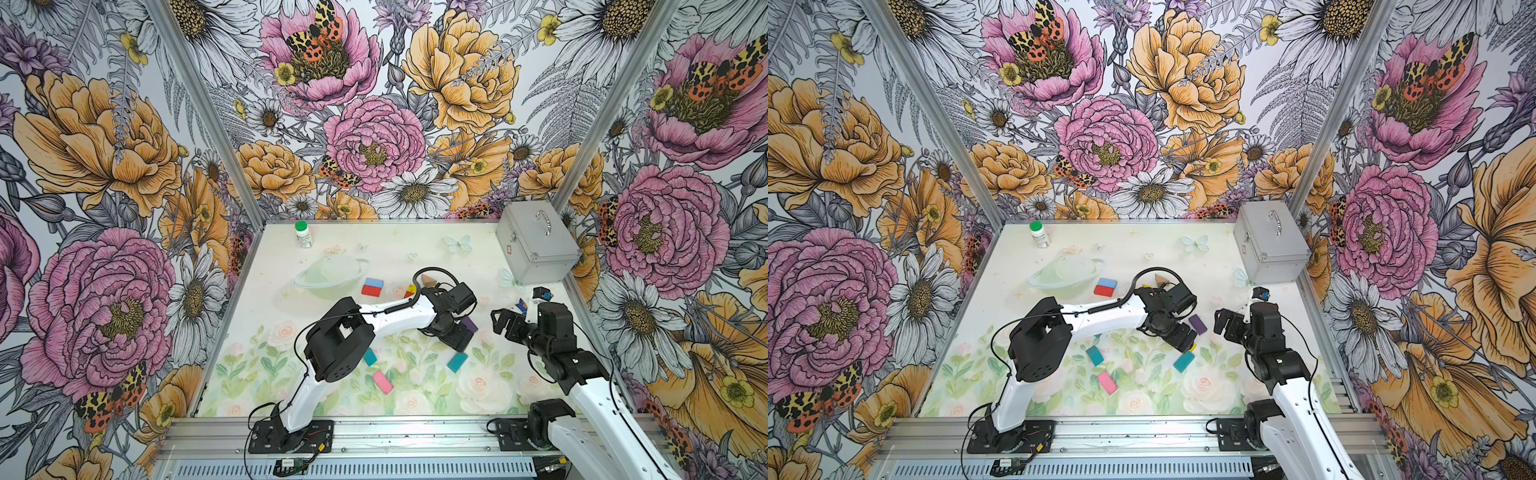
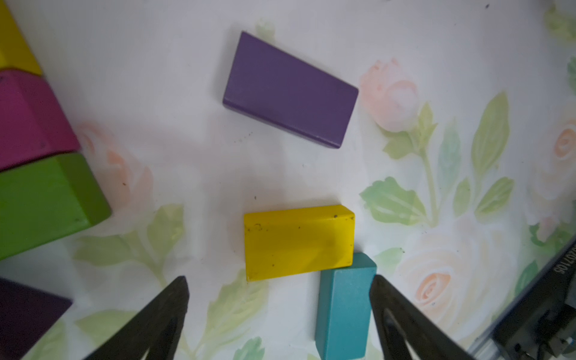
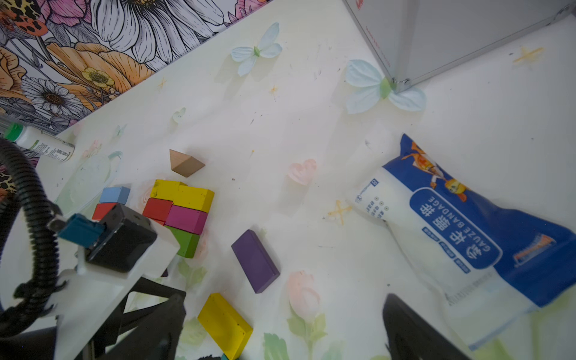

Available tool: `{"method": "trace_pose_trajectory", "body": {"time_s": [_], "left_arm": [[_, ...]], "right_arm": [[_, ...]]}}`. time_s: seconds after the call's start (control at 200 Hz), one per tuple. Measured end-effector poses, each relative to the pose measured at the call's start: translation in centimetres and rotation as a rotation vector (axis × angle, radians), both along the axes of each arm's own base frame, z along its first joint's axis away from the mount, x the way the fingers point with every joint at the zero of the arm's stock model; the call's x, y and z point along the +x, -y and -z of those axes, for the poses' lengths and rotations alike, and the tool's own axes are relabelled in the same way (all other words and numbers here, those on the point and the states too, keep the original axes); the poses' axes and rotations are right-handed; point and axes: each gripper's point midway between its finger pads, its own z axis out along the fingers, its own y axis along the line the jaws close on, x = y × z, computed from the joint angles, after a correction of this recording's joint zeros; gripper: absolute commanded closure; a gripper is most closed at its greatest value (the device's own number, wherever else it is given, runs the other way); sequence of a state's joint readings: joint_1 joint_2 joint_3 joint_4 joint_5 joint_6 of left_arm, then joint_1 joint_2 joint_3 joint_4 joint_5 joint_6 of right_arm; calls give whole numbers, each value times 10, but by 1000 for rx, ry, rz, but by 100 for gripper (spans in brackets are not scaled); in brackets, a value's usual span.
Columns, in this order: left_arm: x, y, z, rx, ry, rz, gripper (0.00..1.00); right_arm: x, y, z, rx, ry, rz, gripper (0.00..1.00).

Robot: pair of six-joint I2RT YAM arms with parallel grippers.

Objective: Assemble a piece of candy with building blocks
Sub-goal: Pick up the building block from the center of the board.

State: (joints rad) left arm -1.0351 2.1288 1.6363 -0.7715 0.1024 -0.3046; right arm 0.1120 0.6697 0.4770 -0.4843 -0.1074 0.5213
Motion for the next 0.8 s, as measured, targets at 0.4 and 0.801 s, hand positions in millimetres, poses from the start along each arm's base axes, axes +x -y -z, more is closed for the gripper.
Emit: {"method": "trace_pose_trajectory", "body": {"time_s": [0.4, 0.801], "left_arm": [[-5, 19, 12, 12, 16, 33, 17], [-3, 14, 16, 81, 64, 53, 31]], "right_arm": [[5, 0, 2, 10, -2, -25, 0], [5, 3, 1, 17, 0, -25, 0]]}}
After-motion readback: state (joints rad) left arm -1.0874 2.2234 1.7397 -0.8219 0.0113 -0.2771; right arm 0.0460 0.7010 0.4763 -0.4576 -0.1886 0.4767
